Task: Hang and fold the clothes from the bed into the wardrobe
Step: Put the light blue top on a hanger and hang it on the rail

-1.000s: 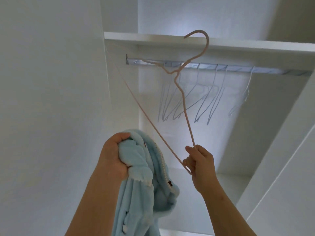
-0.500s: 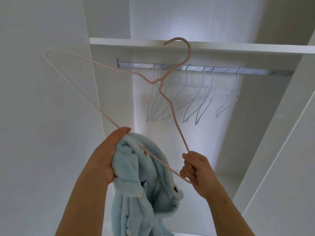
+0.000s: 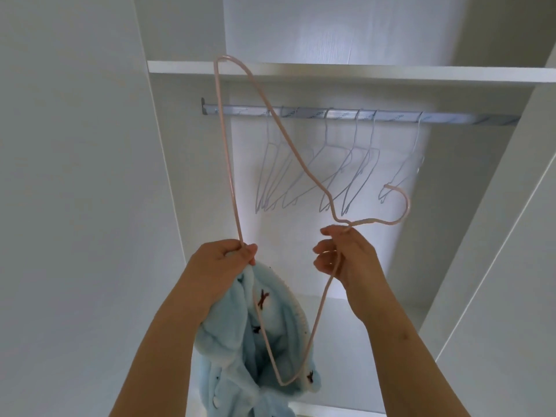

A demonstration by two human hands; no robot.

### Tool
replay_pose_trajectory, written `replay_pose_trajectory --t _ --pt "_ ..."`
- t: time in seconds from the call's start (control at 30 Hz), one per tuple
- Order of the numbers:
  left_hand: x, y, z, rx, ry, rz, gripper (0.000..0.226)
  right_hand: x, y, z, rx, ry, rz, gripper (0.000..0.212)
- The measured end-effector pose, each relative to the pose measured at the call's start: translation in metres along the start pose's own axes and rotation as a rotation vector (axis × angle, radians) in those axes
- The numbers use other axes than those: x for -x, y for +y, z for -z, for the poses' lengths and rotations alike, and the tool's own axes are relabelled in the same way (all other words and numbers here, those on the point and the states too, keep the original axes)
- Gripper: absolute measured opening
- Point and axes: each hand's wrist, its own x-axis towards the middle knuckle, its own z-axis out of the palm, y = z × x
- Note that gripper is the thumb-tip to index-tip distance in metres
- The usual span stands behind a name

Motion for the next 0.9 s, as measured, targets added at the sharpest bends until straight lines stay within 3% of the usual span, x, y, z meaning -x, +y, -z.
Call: replay_pose_trajectory --t 0.17,0.3,0.4,0.47,0.57,0.73,0.9 --pt "-0.005 -0.006 0.0 0.011 0.049 0.069 0.011 -0.005 -0.004 -0.004 -0.103 0.163 -0.029 0.035" --pt "-0.013 -0.021 0.02 0.366 0.237 0.295 0.057 -0.005 0.0 0.0 -0.054 0.254 -0.031 0.037" --pt "-0.015 -0.033 0.036 0.46 0.315 0.337 0.07 -0.003 0.008 0.003 0.071 0.289 -0.066 0.042" --pt "-0.016 -0.037 0.042 0.481 0.351 0.348 0.06 -0.001 0.015 0.004 0.142 0.324 -0.076 0.052" --pt "-0.016 -0.041 0.046 0.458 0.402 0.356 0.025 0.003 0.021 0.003 0.265 0.289 -0.053 0.06" --pt "-0.013 -0.047 0.052 0.402 0.479 0.36 0.023 0.002 0.027 0.006 0.433 0.167 -0.115 0.061" --pt "-0.01 -0.052 0.066 0.3 0.502 0.235 0.006 0.005 0.027 0.02 0.728 0.083 -0.158 0.043"
